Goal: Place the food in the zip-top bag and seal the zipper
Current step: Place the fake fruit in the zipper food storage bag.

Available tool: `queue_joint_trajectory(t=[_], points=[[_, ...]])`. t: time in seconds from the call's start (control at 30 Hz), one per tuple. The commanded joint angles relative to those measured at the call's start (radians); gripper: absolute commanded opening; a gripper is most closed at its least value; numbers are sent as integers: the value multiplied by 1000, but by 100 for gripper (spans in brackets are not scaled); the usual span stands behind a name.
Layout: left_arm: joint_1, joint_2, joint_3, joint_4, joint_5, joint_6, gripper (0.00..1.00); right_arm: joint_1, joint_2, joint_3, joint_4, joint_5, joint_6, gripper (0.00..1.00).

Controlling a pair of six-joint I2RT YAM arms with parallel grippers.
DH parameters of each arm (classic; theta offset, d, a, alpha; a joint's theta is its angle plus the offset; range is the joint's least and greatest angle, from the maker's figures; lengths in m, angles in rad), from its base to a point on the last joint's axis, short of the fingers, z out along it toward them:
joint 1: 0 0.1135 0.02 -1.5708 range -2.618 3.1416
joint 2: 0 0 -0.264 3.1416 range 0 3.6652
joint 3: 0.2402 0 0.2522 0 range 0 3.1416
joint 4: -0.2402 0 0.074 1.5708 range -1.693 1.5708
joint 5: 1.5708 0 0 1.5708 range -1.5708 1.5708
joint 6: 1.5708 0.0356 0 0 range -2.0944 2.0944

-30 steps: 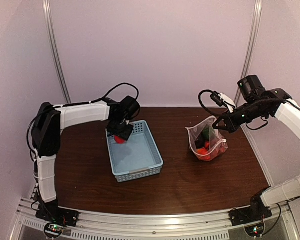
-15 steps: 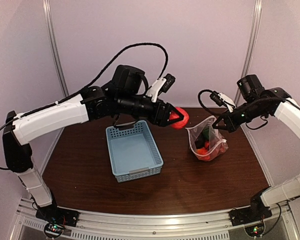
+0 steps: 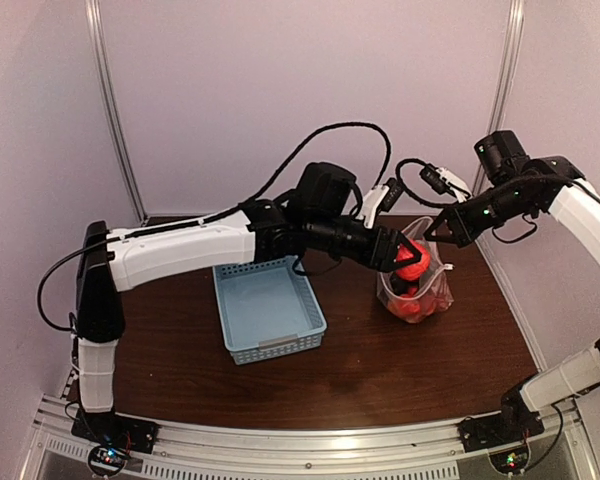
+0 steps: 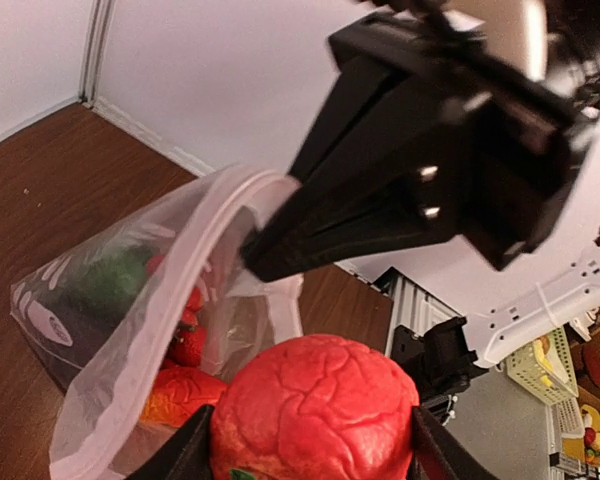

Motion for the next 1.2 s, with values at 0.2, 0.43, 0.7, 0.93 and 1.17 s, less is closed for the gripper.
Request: queue_joint_trajectory(t=[0.2,0.43,0.7,0.93,1.17], points=[[15,166,177,-97,-197,-98,38,0,-18,55,-30,-76,16,0],[29,202,223,-96,-234,-148,57,-1,-36,38,-27,-85,12,0],[29,141,283,-187,-202,-83,98,0,-46,30,-30,-83,6,0],[29,-101,60,-156,-227,37,98,-1,-46,21,-29,-88,-2,0],[28,-200,-136,-205,-359,127,97,-1,-65,-7,-15,-105,-7,0]])
